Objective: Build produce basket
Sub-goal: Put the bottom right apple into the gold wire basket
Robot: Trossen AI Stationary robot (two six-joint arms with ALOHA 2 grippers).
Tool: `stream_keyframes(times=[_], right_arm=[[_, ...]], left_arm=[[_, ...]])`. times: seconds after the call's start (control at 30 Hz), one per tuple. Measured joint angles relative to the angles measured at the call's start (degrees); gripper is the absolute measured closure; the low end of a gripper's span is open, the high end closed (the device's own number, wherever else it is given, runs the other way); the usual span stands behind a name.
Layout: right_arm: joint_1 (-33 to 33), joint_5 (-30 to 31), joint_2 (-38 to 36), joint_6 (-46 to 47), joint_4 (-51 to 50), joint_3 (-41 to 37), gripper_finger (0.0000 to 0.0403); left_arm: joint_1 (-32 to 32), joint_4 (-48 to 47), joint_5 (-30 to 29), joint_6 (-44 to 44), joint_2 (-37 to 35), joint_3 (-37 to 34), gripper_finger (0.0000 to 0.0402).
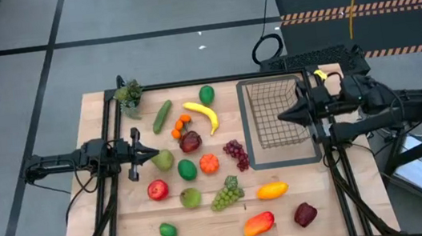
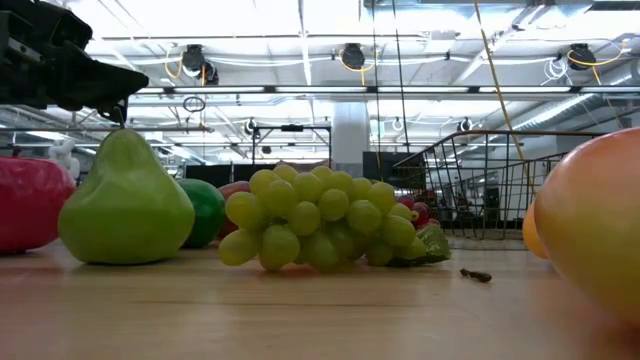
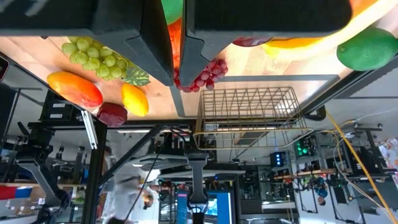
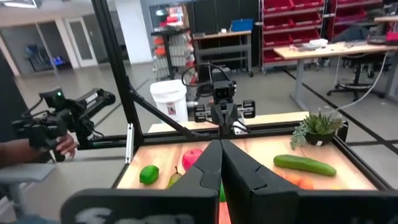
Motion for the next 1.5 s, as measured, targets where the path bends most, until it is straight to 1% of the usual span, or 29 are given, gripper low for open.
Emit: stream_keyframes(times=[0.2, 0.33, 0.5, 0.87, 0.93, 1.0, 1.17, 1.37, 1.5], right_arm=[[0.0, 0.0, 4.7, 0.0, -7.5, 7.9, 0.0403], [0.0, 0.0, 7.1, 0.0, -10.5, 11.1, 0.0403], [0.0, 0.0, 8.7, 0.0, -10.7, 11.6, 0.0403], [0.0, 0.0, 10.4, 0.4, -9.5, 11.6, 0.0403], [0.0, 0.0, 10.5, 0.4, -9.2, 11.6, 0.0403], [0.0, 0.0, 10.5, 0.4, -9.1, 11.6, 0.0403], [0.0, 0.0, 10.5, 0.2, -8.8, 11.6, 0.0403], [0.0, 0.1, 10.5, 0.0, -8.8, 11.6, 0.0403], [0.0, 0.1, 10.5, -0.6, -8.8, 11.6, 0.0403]], left_arm=[[0.0, 0.0, 0.0, 0.0, 0.0, 0.0, 0.0371], [0.0, 0.0, 0.0, 0.0, 0.0, 0.0, 0.0371], [0.0, 0.1, 0.0, -2.8, 0.0, 0.0, 0.0371], [0.0, 1.7, 0.2, -5.4, 0.0, 0.8, 0.0371], [0.0, 1.0, 0.2, -5.9, 0.2, 2.9, 0.0371], [0.0, -1.5, 0.2, -5.9, 0.8, 6.1, 0.0371], [0.0, -8.0, 0.2, -5.7, 4.8, 15.8, 0.0371], [0.0, -16.1, 0.2, -5.8, 12.9, 28.4, 0.0371], [0.0, -23.3, 0.2, -2.9, 19.4, 37.7, 0.0371]])
